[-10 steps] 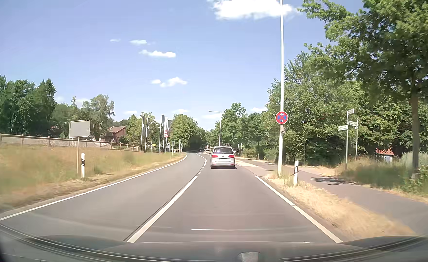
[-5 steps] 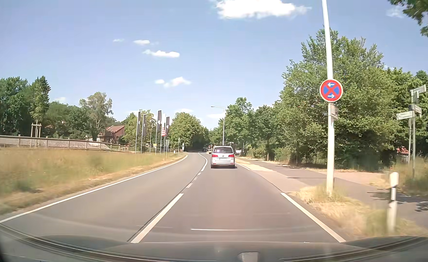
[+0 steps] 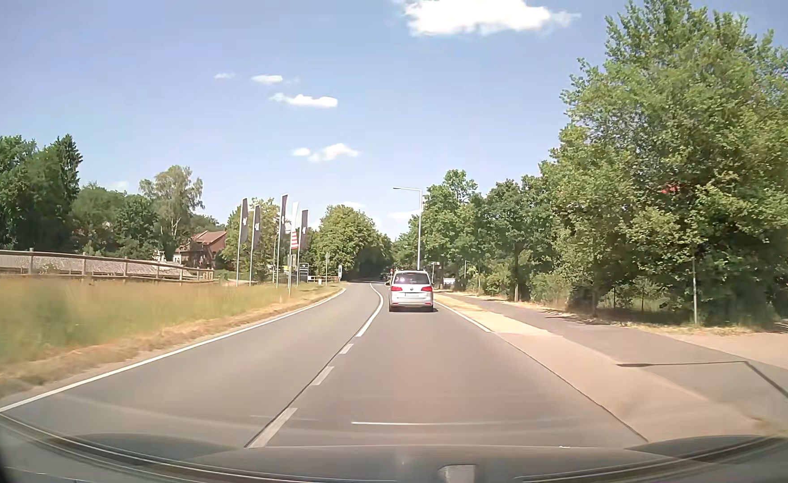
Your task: Follow the waypoints while adhering to traffic rules and regulations
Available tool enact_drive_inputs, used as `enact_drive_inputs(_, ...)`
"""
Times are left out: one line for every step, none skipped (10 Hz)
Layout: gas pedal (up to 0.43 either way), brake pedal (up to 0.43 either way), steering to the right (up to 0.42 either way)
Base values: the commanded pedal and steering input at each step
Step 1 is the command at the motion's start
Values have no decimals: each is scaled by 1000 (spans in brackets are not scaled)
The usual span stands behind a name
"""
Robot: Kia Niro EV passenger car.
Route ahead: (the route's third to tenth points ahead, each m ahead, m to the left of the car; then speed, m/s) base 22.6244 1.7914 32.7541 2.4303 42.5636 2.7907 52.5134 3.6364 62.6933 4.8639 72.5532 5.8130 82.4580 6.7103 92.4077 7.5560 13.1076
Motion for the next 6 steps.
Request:
enact_drive_inputs(79, 30, -9)
enact_drive_inputs(79, 30, -9)
enact_drive_inputs(79, 30, -9)
enact_drive_inputs(79, 30, -9)
enact_drive_inputs(79, 30, -9)
enact_drive_inputs(79, 30, -9)
